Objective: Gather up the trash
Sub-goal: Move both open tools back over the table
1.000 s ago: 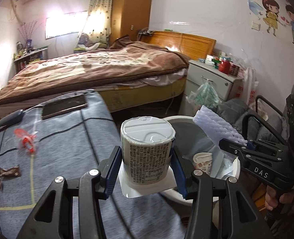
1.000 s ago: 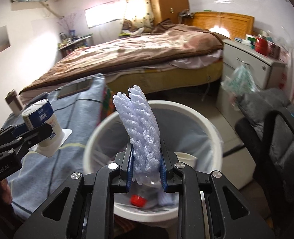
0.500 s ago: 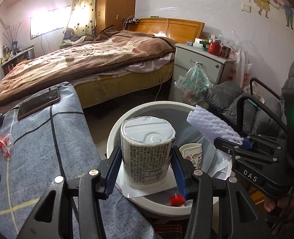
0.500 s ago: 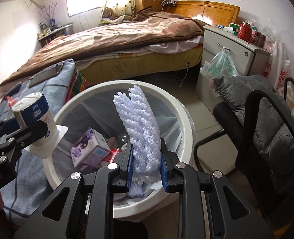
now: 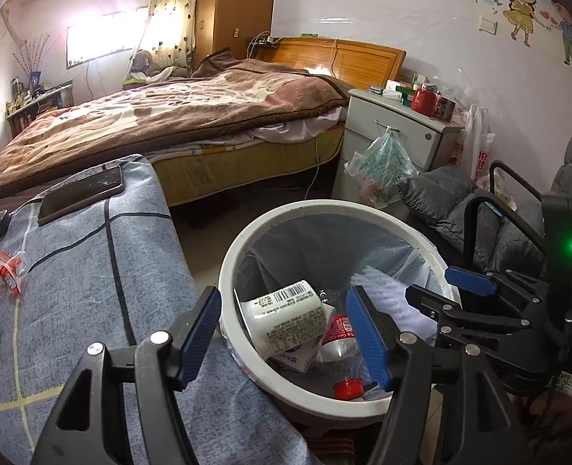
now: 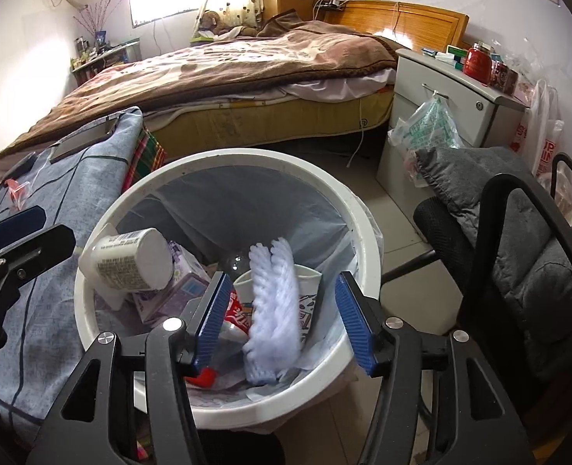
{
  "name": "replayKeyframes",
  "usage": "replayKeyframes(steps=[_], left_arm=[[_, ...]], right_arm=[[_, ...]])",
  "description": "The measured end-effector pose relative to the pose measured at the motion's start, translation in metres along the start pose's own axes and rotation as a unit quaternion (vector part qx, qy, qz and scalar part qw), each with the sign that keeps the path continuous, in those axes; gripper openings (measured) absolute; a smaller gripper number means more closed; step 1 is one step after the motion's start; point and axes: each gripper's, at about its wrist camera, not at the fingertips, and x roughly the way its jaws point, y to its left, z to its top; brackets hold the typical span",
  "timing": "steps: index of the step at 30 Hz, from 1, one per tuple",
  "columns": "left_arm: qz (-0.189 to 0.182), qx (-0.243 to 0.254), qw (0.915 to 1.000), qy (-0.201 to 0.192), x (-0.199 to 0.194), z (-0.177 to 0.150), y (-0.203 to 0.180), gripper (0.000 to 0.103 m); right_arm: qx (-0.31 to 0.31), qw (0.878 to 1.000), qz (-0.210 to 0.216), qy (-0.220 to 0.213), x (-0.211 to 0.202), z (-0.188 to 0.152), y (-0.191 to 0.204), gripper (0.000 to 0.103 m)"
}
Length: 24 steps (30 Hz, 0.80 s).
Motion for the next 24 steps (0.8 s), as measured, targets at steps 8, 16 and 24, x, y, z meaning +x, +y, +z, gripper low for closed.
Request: replayKeyframes(steps=[8,16,24], left_arm=[[0.007,-0.011,0.9998,-0.011,-0.013,0.000,0.011,0.070],[0.021,-0.018,0.9994,-0.022,-0.029,-0.003,0.022,0.071],[0.047,-0.035,0.9978,-0.032,-0.048,-0.012,0.044,0.071]], right_arm=[[0.001,1.000,0.007,-0.012,-0.009,0.001,0.007,0.058],[-0.003,1.000,0.016,-0.023,-0.016,0.001,0.020,0.058],[-0.010,0.999,0.035,-0.037,-0.023,0.003,0.039,0.058]])
